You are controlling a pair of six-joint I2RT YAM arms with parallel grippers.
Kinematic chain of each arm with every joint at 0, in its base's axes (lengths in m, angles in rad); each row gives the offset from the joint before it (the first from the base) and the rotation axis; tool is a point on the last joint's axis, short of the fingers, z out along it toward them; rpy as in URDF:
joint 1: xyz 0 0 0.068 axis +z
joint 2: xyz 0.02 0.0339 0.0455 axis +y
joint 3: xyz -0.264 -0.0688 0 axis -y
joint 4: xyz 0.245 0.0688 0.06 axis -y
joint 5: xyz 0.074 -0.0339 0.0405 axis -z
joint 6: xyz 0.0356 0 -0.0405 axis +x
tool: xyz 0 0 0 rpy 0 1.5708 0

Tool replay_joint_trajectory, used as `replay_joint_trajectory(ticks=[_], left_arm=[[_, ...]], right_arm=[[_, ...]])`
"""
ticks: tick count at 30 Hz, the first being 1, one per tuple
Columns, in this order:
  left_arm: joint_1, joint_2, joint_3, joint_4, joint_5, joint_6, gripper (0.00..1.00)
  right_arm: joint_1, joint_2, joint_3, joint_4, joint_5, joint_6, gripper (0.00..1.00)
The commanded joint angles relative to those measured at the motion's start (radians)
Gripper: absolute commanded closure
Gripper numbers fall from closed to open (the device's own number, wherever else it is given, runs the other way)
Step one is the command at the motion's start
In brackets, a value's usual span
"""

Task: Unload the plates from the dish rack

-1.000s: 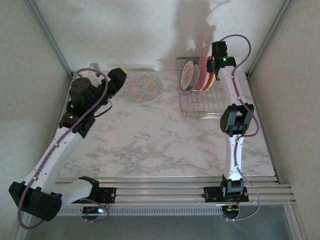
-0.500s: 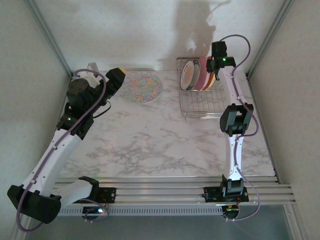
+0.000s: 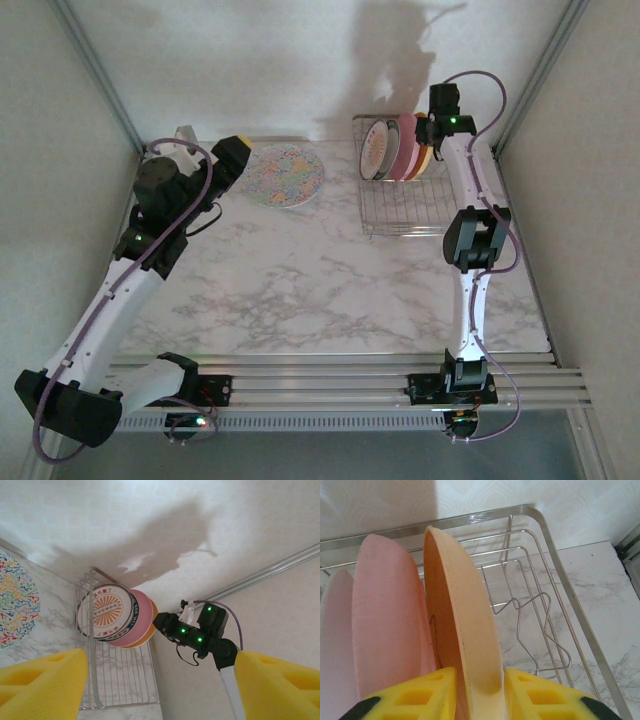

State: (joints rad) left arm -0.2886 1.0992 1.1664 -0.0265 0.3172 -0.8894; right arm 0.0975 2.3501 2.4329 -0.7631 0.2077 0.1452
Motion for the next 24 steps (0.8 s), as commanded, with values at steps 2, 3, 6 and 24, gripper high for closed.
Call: replay_joint_trajectory(ticks=[2, 3, 6, 24], left_arm=[[-0.012, -0.002, -0.014, 0.026, -0.001, -0.004, 0.23], [-0.014, 0.000, -0.016, 0.027, 0.000, -0.005, 0.23], [-0.014, 0.004, -0.014, 0.030, 0.003, -0.006, 0.23], [-0.017, 0.011, -0.011, 0.059, 0.017, -0.007, 0.24]], right_arm=[[-0.006, -0.041, -0.024, 0.017, -0.028, 0.011, 0.68], [-0.006, -0.041, -0.025, 0.019, -0.030, 0.011, 0.67], [-0.008, -0.031, -0.017, 0.015, -0.029, 0.013, 0.66], [-0.032, -0.035, -0.069, 0.031, -0.064, 0.030, 0.72]])
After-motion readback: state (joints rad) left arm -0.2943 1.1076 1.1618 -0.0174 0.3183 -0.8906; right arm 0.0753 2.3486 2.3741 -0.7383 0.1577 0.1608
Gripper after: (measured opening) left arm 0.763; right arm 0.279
